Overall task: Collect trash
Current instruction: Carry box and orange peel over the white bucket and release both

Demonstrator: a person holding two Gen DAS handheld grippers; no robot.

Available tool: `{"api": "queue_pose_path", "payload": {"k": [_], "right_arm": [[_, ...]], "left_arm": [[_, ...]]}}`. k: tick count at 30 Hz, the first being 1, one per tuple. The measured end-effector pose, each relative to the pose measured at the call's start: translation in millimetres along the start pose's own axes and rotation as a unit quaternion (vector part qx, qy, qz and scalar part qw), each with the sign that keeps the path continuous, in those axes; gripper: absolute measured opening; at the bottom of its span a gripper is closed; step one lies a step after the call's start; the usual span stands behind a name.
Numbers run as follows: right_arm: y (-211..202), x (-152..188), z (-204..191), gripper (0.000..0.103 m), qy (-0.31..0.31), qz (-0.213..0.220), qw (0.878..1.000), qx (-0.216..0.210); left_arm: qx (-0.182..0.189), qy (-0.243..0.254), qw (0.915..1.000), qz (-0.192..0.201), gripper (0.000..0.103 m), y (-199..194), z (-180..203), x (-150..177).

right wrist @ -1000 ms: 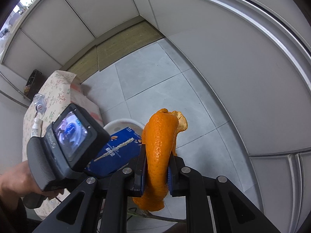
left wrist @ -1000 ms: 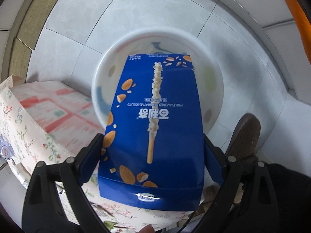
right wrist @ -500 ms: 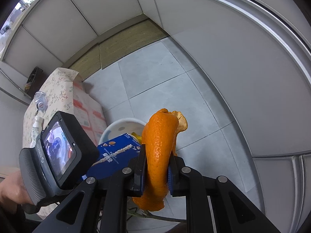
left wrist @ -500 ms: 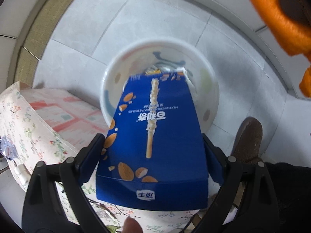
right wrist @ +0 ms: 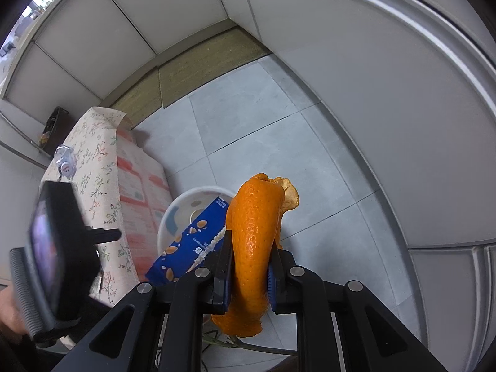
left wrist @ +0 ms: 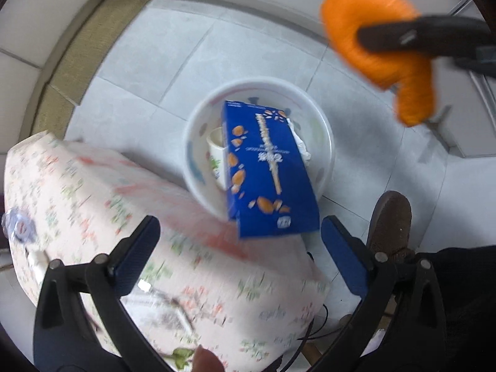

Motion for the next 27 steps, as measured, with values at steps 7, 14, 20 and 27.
{"api": "queue_pose_path", "payload": {"k": [7, 14, 20, 27], "right_arm": [[43, -3, -30, 0.018, -0.028, -0.046, 0.998, 0.012], [64, -20, -75, 0.018, -0.041, -0.063, 0.997, -0.005], [94, -8, -42, 0.018, -0.006, -0.114, 0.990, 0.081], [114, 0, -31, 0.029, 0.011, -0.139, 0.988, 0.073]], "left_arm": [[0.020, -0.071, 0.9949, 0.069, 0.103, -35, -37, 62], [0.037, -0.160, 0.9799, 0.114, 0.103, -52, -73, 133], [0.067, -0.200, 0.9654, 0.153, 0.103, -58, -85, 162], [0.084, -0.191, 0.9618, 0.177, 0.103, -68, -82, 159]]}}
Point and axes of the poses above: each gripper's, at about its wrist camera, not at the fingertips, and y roughly the way its jaws point, z to its right, x to its underside, the point moved 8 cm from there along y, roughly the way its jaws point, and after that the axes turned 9 degrees about -z, right-handed, at the moved point
